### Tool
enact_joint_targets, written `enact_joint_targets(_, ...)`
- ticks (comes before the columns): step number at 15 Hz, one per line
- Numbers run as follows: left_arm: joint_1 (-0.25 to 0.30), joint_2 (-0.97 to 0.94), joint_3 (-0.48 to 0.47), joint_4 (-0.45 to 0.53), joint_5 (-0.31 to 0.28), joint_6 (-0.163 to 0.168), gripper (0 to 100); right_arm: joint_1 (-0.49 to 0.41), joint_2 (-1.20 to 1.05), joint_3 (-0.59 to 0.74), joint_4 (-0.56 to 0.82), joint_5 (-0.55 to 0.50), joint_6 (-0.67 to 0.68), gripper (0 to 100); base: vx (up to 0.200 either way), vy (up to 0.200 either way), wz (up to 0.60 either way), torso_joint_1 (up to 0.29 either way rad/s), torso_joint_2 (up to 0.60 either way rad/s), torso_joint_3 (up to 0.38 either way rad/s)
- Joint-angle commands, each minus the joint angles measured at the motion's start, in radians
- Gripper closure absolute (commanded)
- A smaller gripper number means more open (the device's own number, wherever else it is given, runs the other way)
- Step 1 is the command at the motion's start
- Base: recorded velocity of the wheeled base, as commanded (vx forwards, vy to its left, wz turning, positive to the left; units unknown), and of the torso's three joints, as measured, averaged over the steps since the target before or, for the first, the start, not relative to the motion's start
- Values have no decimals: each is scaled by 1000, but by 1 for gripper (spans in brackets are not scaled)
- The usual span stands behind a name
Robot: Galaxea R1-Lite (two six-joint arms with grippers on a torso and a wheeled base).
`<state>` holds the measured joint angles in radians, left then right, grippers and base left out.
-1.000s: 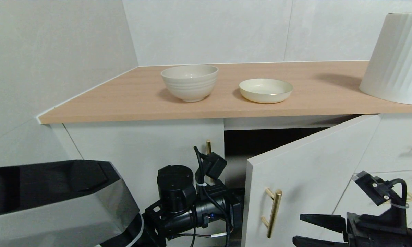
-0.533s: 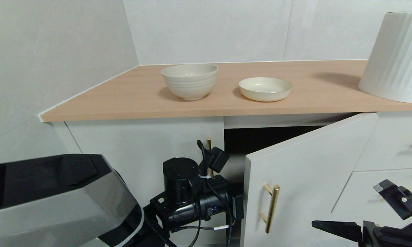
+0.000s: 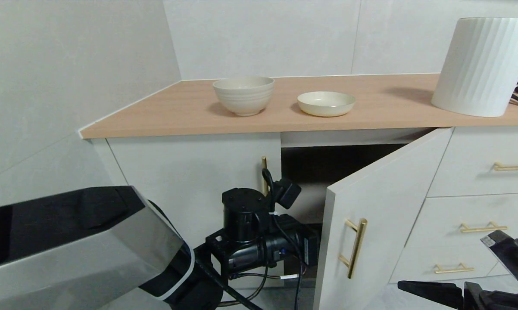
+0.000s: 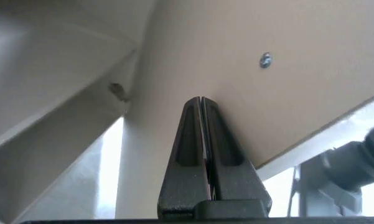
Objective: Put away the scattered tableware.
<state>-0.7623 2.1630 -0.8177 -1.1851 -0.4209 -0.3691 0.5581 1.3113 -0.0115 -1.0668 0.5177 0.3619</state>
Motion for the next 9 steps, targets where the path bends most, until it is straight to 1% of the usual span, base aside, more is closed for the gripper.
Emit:
enact_joint_targets(1, 0, 11, -11, 2, 1, -1, 100, 0, -17, 4, -1, 1, 0, 0, 0, 0, 0, 0, 0, 0)
enact_joint_targets(3, 0, 9, -51, 58, 1, -1, 100, 0, -17, 4, 1, 1, 0, 0, 0, 0, 0, 0, 0, 0)
enact_joint_targets(7, 1, 24, -144, 137, 10, -2, 100, 0, -17, 1, -1, 1, 0, 0, -200, 0, 0, 5, 5, -2)
enact_joint_targets(8, 1, 34, -169, 151, 10, -2, 100, 0, -18, 1, -1, 1, 0, 0, 0, 0, 0, 0, 0, 0)
enact_joint_targets(9, 1, 44, -196, 174, 11, -10, 100, 0, -20, -1, -1, 1, 0, 0, 0, 0, 0, 0, 0, 0)
